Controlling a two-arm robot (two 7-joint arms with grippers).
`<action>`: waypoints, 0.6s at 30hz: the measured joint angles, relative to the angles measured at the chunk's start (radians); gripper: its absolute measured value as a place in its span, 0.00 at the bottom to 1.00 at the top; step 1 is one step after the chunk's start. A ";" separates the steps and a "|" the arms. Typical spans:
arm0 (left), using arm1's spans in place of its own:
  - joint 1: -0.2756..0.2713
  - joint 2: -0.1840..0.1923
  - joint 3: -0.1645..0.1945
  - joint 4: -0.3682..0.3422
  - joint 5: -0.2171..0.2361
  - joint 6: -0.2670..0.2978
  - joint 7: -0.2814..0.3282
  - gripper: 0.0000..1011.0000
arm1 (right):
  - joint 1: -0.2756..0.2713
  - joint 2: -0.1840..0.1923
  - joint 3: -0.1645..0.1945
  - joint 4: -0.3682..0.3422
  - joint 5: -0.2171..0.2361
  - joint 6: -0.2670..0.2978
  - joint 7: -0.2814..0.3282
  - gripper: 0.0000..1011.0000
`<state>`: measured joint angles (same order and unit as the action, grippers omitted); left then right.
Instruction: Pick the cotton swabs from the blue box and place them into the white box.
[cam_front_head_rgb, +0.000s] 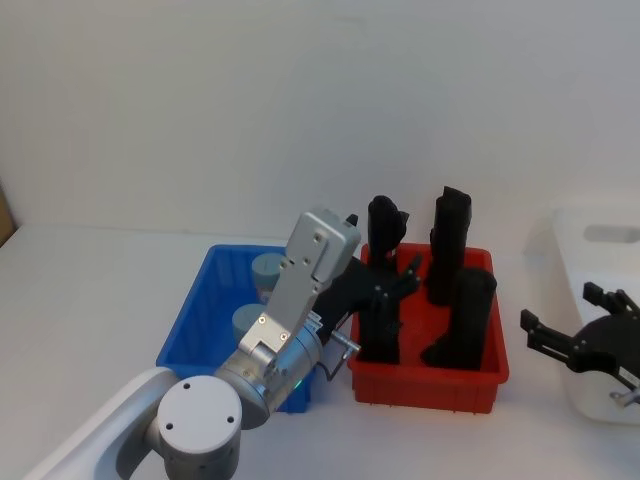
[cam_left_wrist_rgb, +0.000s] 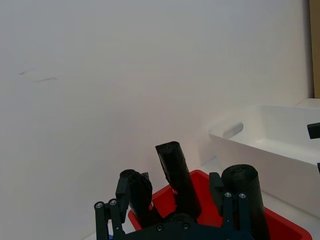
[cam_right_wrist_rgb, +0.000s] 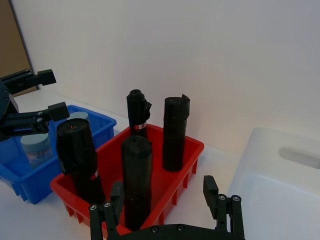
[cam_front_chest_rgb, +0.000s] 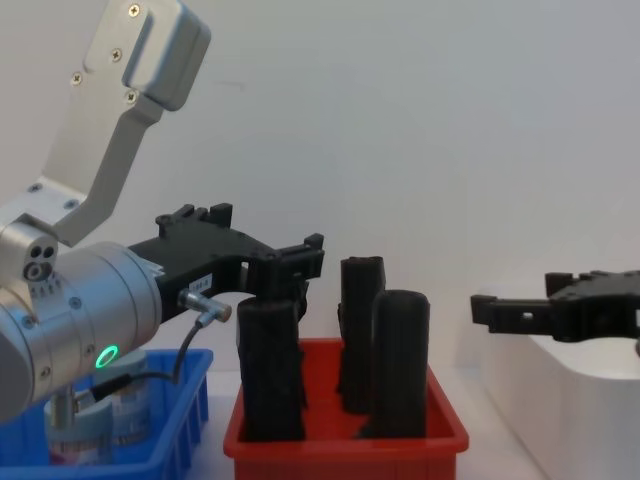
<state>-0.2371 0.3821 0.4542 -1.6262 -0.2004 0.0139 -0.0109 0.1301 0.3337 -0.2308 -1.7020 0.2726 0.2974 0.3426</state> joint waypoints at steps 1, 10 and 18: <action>0.000 0.000 0.000 0.000 0.000 0.000 0.000 0.99 | 0.006 -0.004 -0.002 0.004 -0.002 0.004 0.004 0.99; 0.000 0.000 0.000 0.000 0.000 0.000 0.000 0.99 | 0.033 -0.026 -0.016 0.024 -0.013 0.009 0.010 0.99; 0.000 0.000 0.000 0.000 0.000 0.000 0.000 0.99 | 0.055 -0.053 -0.036 0.054 -0.027 0.021 0.005 0.99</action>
<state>-0.2371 0.3821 0.4542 -1.6262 -0.2003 0.0139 -0.0109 0.1853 0.2803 -0.2663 -1.6477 0.2459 0.3180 0.3478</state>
